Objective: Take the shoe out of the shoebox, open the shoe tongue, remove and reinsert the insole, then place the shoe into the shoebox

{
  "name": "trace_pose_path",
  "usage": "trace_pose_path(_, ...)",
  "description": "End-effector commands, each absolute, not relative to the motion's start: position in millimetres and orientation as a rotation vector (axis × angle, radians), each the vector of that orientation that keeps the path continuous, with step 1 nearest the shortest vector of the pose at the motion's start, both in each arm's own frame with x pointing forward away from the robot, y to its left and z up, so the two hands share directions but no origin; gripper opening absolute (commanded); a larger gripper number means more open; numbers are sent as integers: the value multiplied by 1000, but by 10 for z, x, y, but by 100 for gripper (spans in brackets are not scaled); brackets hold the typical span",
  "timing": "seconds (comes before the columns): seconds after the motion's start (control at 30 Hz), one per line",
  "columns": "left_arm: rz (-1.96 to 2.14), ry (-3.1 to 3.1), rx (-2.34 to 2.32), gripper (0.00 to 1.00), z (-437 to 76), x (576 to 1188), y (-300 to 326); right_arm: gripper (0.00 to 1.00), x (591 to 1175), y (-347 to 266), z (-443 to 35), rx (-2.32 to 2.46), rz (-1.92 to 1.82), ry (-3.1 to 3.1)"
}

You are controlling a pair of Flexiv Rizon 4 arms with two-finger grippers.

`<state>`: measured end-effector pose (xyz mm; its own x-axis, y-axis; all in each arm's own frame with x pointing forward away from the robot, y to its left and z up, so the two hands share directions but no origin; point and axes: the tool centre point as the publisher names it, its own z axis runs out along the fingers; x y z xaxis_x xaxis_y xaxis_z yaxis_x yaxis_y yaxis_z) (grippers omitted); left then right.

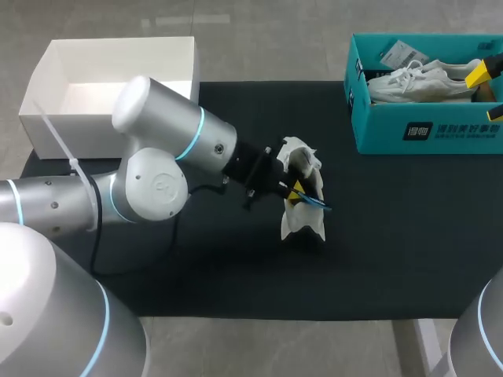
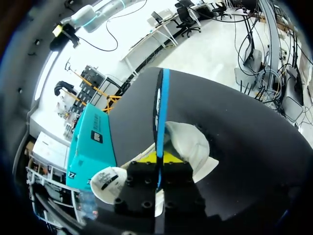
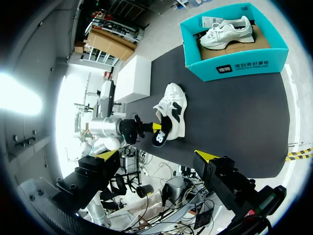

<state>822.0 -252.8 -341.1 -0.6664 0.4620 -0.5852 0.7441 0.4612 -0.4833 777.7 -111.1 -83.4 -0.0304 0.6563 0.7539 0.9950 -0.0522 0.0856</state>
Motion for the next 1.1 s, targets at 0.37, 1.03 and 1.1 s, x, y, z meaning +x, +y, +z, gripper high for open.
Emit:
trace_pose_path(0.37,-917,2374,954,0,-3576,8575,-2510,100,7786,-1111,-838,-1755,-887,-1732)
trace_pose_path(1.03,-1019,2336,975,15,-3364,8258,-2516,100,7786,-1111,-838,-1755,-887,-1732)
trace_pose_path(1.1,-1019,2336,986,0,-3376,8250,-2529,100,7786,-1111,-838,-1755,-887,-1732)
